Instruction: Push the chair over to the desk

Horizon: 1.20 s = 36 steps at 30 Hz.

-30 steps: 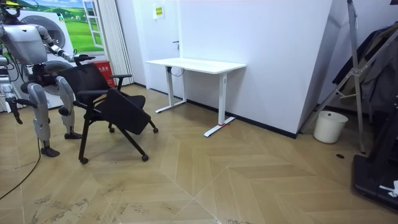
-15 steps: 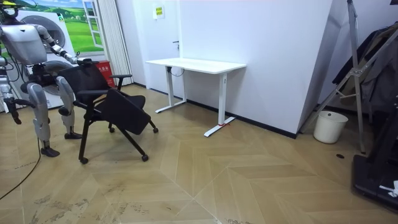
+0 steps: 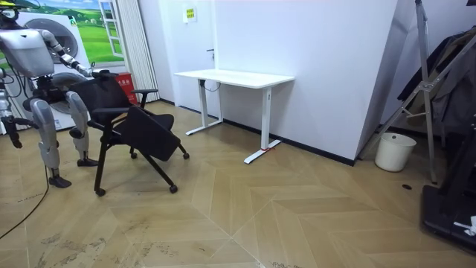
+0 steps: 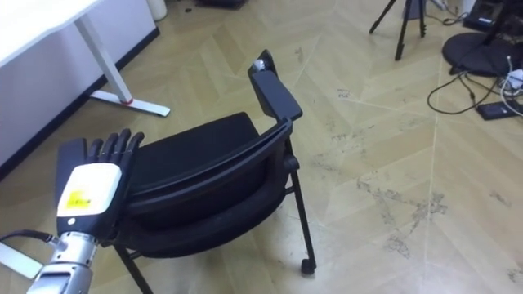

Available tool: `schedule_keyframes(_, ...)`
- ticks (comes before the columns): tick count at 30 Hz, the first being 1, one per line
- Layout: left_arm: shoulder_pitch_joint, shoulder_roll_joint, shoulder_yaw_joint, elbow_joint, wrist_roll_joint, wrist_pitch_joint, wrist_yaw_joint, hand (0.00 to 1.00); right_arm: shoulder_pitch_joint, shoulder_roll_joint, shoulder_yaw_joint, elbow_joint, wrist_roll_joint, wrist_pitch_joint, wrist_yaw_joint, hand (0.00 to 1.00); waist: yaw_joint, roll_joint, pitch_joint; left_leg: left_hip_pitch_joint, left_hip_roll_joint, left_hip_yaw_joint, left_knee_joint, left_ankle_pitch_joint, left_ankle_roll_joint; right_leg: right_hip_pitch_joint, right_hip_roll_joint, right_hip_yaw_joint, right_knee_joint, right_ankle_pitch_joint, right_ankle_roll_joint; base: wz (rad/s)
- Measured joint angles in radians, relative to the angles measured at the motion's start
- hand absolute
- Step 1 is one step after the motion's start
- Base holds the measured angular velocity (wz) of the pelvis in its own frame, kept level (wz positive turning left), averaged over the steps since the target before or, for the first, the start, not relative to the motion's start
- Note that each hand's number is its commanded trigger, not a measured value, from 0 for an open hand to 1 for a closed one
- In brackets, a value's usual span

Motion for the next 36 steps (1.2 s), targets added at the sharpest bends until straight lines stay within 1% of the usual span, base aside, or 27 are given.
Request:
schedule_keyframes(6, 0.002, 0.006, -0.005, 0.002, 0.004, -0.006, -0.005, 1.0, -0.001, -0.002, -0.001, 0.001, -0.001, 0.0, -0.004, 0.0, 0.003, 0.007, 0.0017, 0.002, 0.0, 0.003, 0.0, 0.0, 0.0, -0.002, 0.0, 0.003, 0.001, 0.0, -0.001, 0.0)
schedule_keyframes(9, 0.002, 0.02, -0.012, 0.002, 0.005, -0.007, -0.018, 1.0, -0.002, -0.004, -0.001, 0.001, 0.0, 0.0, -0.009, 0.0, 0.003, 0.012, 0.0036, 0.003, 0.0, 0.01, 0.0, 0.0, 0.0, -0.004, 0.0, 0.009, 0.001, 0.0, 0.0, -0.05)
schedule_keyframes(11, 0.002, 0.034, -0.019, 0.002, 0.005, -0.006, -0.023, 1.0, 0.0, -0.005, -0.001, 0.001, 0.0, 0.001, -0.013, 0.0, 0.0, 0.013, 0.0044, 0.003, 0.0, 0.012, 0.0, 0.0, 0.0, -0.003, 0.0, 0.013, 0.001, 0.0, -0.001, -0.02)
schedule_keyframes(18, 0.001, 0.031, -0.018, 0.003, 0.002, -0.002, -0.02, 1.0, -0.001, -0.005, -0.002, 0.0, 0.002, 0.001, -0.002, 0.0, -0.007, 0.011, 0.0056, 0.002, 0.0, 0.011, -0.001, 0.0, 0.0, -0.003, 0.001, 0.012, 0.0, 0.0, 0.0, 0.0)
schedule_keyframes(21, 0.001, 0.032, -0.019, 0.001, 0.001, 0.0, -0.018, 1.0, -0.008, -0.005, -0.001, -0.001, 0.032, 0.0, 0.009, 0.0, -0.009, 0.011, 0.007, 0.001, 0.0, 0.012, -0.002, 0.0, 0.0, -0.005, 0.001, 0.014, 0.0, 0.0, 0.0, 0.0)
schedule_keyframes(24, 0.001, 0.039, -0.017, -0.01, -0.001, -0.004, -0.016, 1.0, -0.012, -0.005, -0.012, -0.001, 0.096, 0.0, 0.022, 0.0, -0.013, 0.011, 0.0083, -0.004, 0.0, 0.012, -0.001, 0.0, 0.0, -0.014, 0.001, 0.019, 0.001, 0.0, 0.0, 0.0)
schedule_keyframes(27, 0.003, 0.044, -0.003, -0.009, -0.005, -0.012, -0.011, 1.0, 0.002, -0.003, -0.077, -0.011, 0.203, -0.001, 0.023, 0.0, -0.02, 0.011, 0.0099, -0.009, 0.001, 0.02, -0.001, 0.0, 0.0, -0.027, 0.001, 0.027, 0.003, 0.0, 0.0, -0.07)
schedule_keyframes(29, 0.006, 0.055, 0.01, -0.008, -0.007, -0.018, -0.009, 1.0, 0.029, -0.004, -0.191, -0.027, 0.329, -0.005, 0.02, 0.0, -0.042, 0.008, 0.0108, -0.013, 0.0, 0.021, -0.001, 0.0, 0.0, -0.028, 0.001, 0.03, 0.006, 0.0, 0.0, 0.0)
schedule_keyframes(30, 0.008, 0.057, 0.017, -0.008, -0.007, -0.021, -0.005, 1.0, 0.043, -0.004, -0.218, -0.042, 0.352, -0.007, 0.015, 0.0, -0.047, 0.008, 0.0112, -0.015, 0.0, 0.021, -0.001, 0.0, 0.0, -0.03, 0.001, 0.031, 0.006, 0.0, 0.0, -0.04)
schedule_keyframes(31, 0.009, 0.057, 0.029, 0.001, -0.008, -0.028, 0.009, 1.0, 0.07, -0.004, -0.269, -0.077, 0.399, -0.013, -0.003, 0.0, -0.052, 0.007, 0.0115, -0.019, 0.001, 0.026, -0.001, 0.0, 0.0, -0.037, 0.001, 0.032, 0.008, 0.0, 0.0, -0.1)
schedule_keyframes(32, 0.009, 0.059, 0.043, 0.013, -0.007, -0.039, 0.024, 1.0, 0.094, -0.003, -0.337, -0.12, 0.414, -0.013, -0.032, 0.0, -0.064, 0.007, 0.0115, -0.023, 0.001, 0.027, -0.001, 0.0, 0.0, -0.048, 0.002, 0.041, 0.017, 0.0, 0.0, -0.09)
schedule_keyframes(33, 0.009, 0.065, 0.048, 0.021, -0.007, -0.045, 0.032, 1.0, 0.106, -0.001, -0.375, -0.15, 0.414, -0.013, -0.05, 0.0, -0.075, 0.007, 0.0117, -0.025, 0.001, 0.027, -0.001, 0.0, 0.0, -0.049, 0.002, 0.041, 0.019, 0.0, 0.0, -0.07)
schedule_keyframes(34, 0.01, 0.072, 0.066, 0.033, -0.007, -0.056, 0.038, 1.0, 0.122, 0.0, -0.446, -0.231, 0.408, -0.014, -0.092, 0.0, -0.09, 0.007, 0.0118, -0.029, 0.0, 0.029, -0.001, 0.0, 0.0, -0.049, 0.002, 0.042, 0.023, 0.0, 0.0, -0.07)
schedule_keyframes(35, 0.022, 0.076, 0.086, 0.034, -0.015, -0.056, 0.043, 1.0, 0.144, 0.001, -0.5, -0.334, 0.383, -0.023, -0.148, 0.0, -0.116, 0.006, 0.0122, -0.036, 0.0, 0.034, 0.0, 0.0, 0.0, -0.059, 0.001, 0.044, 0.029, -0.001, 0.001, -0.13)
schedule_keyframes(36, 0.026, 0.081, 0.092, 0.036, -0.021, -0.056, 0.048, 1.0, 0.153, 0.002, -0.516, -0.393, 0.363, -0.036, -0.178, 0.0, -0.119, 0.004, 0.014, -0.038, 0.0, 0.036, 0.0, 0.0, 0.0, -0.067, 0.001, 0.05, 0.039, -0.003, 0.001, -0.18)
